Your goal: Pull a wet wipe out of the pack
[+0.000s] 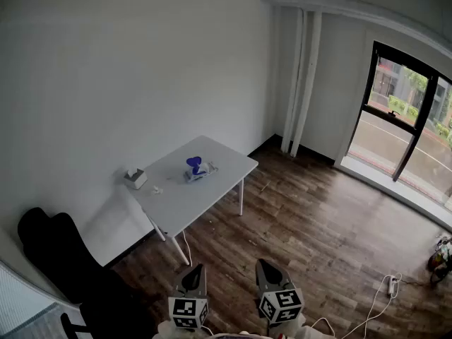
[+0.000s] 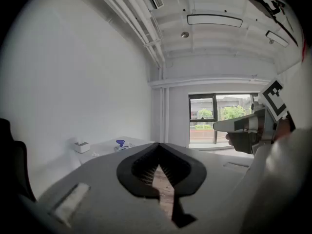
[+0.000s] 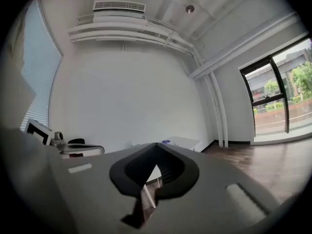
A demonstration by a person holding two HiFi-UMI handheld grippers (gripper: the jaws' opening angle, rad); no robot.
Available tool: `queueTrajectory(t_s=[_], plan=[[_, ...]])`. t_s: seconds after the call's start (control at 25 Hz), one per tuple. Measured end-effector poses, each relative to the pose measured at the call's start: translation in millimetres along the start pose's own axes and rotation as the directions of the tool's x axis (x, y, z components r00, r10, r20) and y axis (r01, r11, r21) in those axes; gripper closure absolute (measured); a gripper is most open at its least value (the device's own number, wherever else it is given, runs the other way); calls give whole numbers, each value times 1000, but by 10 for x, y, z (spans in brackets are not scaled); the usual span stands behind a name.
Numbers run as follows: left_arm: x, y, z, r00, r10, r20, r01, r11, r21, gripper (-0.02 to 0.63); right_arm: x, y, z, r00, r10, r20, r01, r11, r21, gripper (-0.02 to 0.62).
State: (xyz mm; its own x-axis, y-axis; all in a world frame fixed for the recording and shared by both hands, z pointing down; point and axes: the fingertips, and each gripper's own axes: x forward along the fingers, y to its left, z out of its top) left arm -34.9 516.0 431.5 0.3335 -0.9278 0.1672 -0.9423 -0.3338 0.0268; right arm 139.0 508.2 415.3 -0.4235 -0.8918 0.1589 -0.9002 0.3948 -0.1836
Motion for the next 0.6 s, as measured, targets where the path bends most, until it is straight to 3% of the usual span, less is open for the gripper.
queueTrajectory(t_s=[0.6], plan=[[205, -446, -51, 1000, -18, -11, 19, 999, 27, 601, -192, -408, -118, 1000, 2, 9, -3, 999, 54, 591]])
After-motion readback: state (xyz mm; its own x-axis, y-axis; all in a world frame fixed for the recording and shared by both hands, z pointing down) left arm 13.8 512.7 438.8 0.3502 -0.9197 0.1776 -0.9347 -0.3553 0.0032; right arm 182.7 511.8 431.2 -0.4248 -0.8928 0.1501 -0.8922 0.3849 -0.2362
